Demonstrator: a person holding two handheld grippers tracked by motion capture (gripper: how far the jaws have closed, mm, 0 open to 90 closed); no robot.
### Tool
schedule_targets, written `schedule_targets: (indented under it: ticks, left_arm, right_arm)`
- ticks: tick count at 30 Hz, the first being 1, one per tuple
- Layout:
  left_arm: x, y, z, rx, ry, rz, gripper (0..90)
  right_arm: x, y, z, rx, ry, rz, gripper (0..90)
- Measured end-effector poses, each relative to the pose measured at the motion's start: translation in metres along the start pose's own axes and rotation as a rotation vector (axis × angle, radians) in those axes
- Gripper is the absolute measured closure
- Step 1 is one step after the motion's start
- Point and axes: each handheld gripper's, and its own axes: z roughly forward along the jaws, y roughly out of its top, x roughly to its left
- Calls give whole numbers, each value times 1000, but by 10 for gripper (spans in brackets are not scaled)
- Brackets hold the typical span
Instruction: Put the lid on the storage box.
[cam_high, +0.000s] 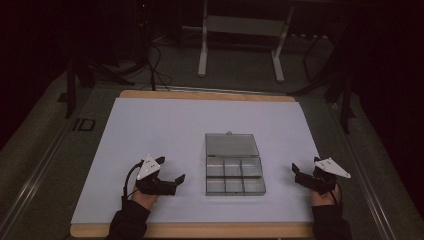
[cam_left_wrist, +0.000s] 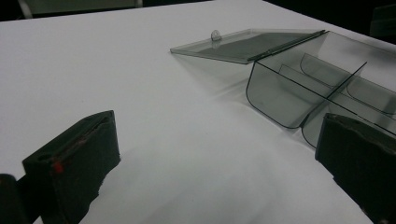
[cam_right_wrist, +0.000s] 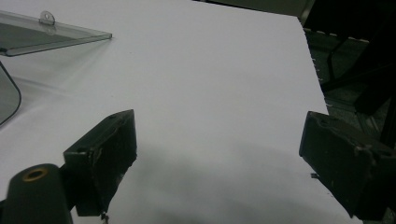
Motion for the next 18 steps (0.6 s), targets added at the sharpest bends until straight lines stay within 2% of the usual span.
schedule_targets:
  ticks: [4, 8, 9, 10, 11, 12, 13, 14, 15, 16, 18]
  left_arm:
    - [0, 0, 1, 6, -7, 5, 5]
    - [2, 1, 3, 30, -33, -4, 5]
    - [4, 2, 5, 50, -42, -18, 5]
    - [4, 2, 5, 50, -42, -18, 5]
    - [7, 4, 8, 84, -73, -36, 5]
    - [7, 4, 8, 84, -73, -36, 5]
    - [8, 5, 10, 116, -89, -33, 5]
    - [8, 5, 10, 116, -89, -33, 5]
    - [9, 6, 12, 147, -96, -24, 6]
    - [9, 6, 12, 147, -96, -24, 6]
    - [12, 9, 14, 162, -100, -39, 13]
  right_arm:
    - [0, 0, 0, 1, 1, -2, 110]
    - [0, 0, 0, -4, -4, -6, 123]
    - [0, 0, -1, -3, 3, 3, 123]
    - [0, 0, -1, -3, 3, 3, 123]
    - [0, 0, 0, 1, 1, 1, 124]
    - [0, 0, 0, 1, 1, 1, 124]
    - [0, 0, 1, 6, 0, -6, 124]
    - [0, 0, 1, 6, 0, -6, 124]
    - [1, 0, 1, 10, -2, -10, 124]
    - [1, 0, 1, 10, -2, -10, 124]
    - [1, 0, 1, 11, -3, -10, 124]
